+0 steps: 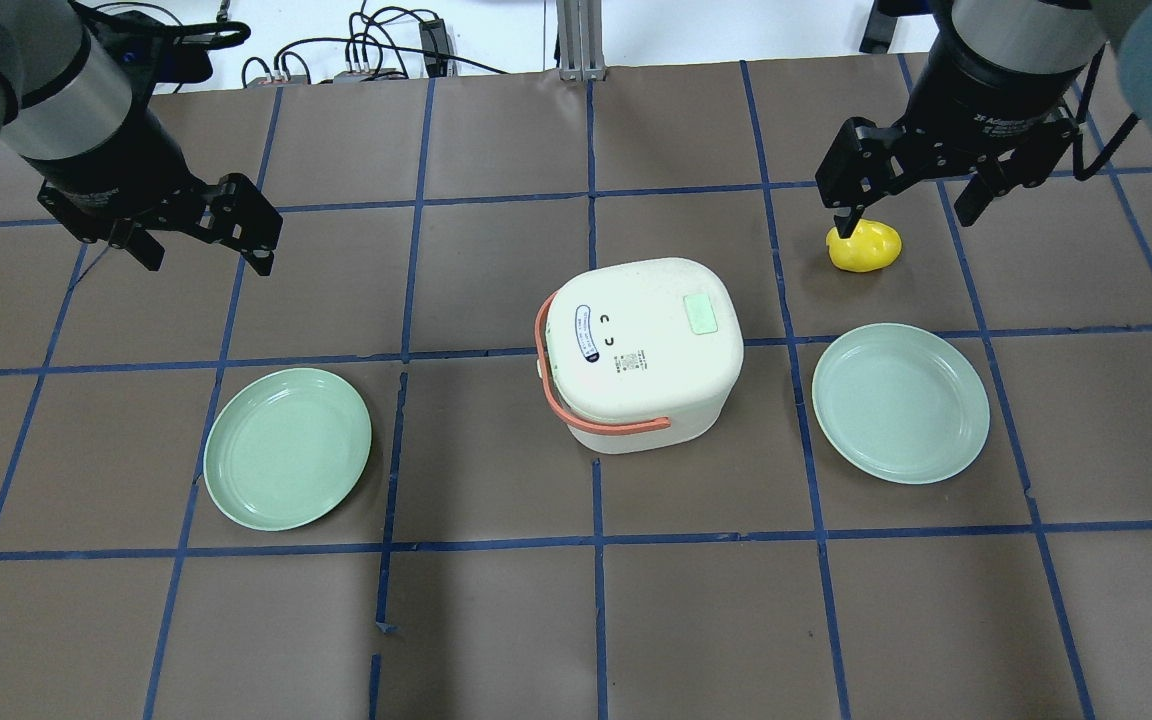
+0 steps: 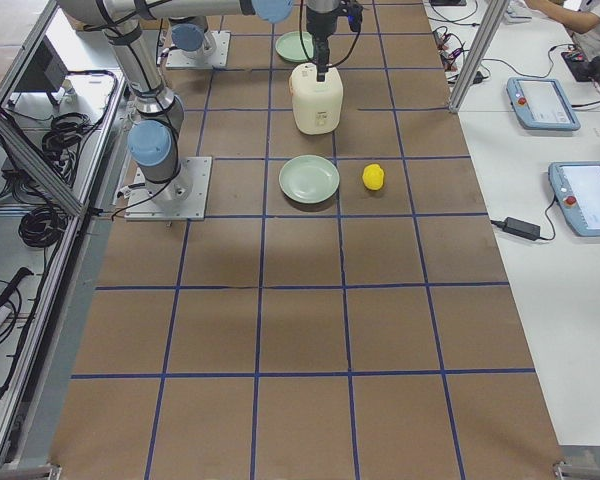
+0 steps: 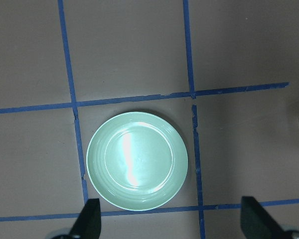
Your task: Press rice cooker button
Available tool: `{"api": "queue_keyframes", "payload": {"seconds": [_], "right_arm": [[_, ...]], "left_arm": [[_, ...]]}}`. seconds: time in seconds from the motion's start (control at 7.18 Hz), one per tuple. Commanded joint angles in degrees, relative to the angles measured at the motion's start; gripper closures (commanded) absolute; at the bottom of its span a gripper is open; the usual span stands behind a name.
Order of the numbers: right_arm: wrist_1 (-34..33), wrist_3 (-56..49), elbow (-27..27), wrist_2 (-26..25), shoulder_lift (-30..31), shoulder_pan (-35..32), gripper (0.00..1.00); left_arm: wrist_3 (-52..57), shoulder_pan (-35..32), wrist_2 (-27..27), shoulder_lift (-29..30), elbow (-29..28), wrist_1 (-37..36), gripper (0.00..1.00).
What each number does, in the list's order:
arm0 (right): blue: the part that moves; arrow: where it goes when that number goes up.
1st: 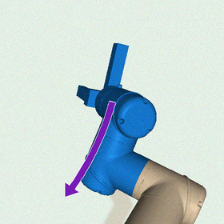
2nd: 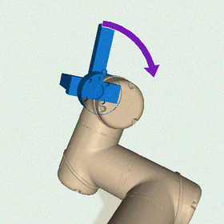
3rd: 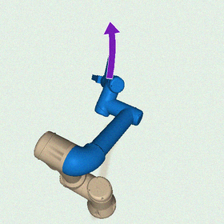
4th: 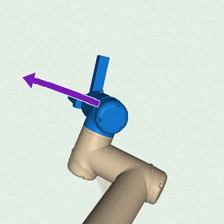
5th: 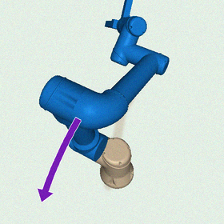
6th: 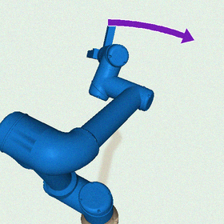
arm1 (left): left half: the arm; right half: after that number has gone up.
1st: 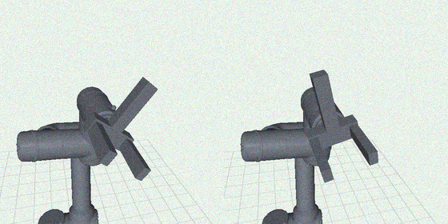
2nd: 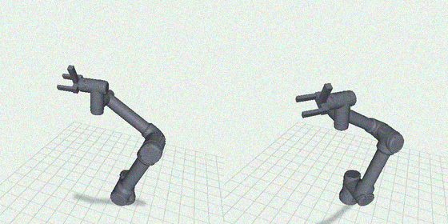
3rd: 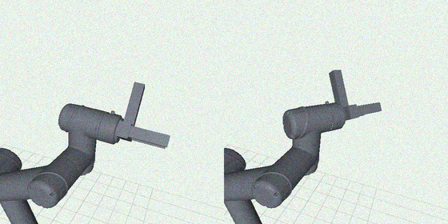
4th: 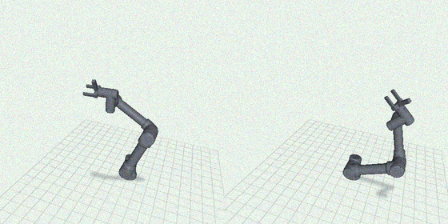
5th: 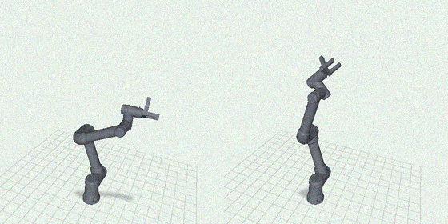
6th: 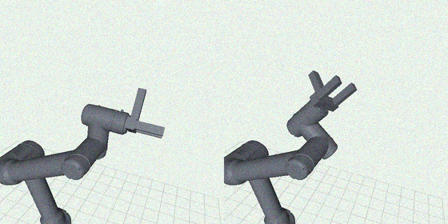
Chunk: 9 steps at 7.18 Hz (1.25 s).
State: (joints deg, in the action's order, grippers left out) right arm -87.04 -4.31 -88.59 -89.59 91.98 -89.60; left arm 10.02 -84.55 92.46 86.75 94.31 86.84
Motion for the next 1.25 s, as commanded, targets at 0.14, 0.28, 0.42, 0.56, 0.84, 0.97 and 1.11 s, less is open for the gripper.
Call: {"api": "queue_keyframes", "payload": {"seconds": [0.14,0.28,0.42,0.56,0.84,0.97,1.11], "right_arm": [[-0.06,-0.09,-0.09,0.11,0.13,-0.14,0.0],[0.03,0.0,-0.09,0.29,0.04,-0.14,0.0],[0.2,0.0,-0.09,0.46,0.04,-0.05,0.0],[0.81,-0.17,-0.18,0.12,0.12,-0.14,0.0],[0.47,0.09,-1.4,0.9,0.04,-0.14,0.0],[-0.14,-0.08,-1.41,0.47,0.04,0.04,0.0],[-0.15,-0.09,-1.41,0.21,0.04,0.04,0.0]], "left_arm": [[0.0,0.0,0.0,0.0,0.0,0.0,0.0],[0.0,0.0,0.0,0.0,0.0,0.0,0.0],[0.0,0.0,0.0,0.0,0.0,0.0,0.0],[0.0,0.0,0.0,0.0,0.0,0.0,0.0],[0.0,0.0,0.0,0.0,0.0,0.0,0.0],[0.0,0.0,0.0,0.0,0.0,0.0,0.0],[0.0,0.0,0.0,0.0,0.0,0.0,0.0]]}}
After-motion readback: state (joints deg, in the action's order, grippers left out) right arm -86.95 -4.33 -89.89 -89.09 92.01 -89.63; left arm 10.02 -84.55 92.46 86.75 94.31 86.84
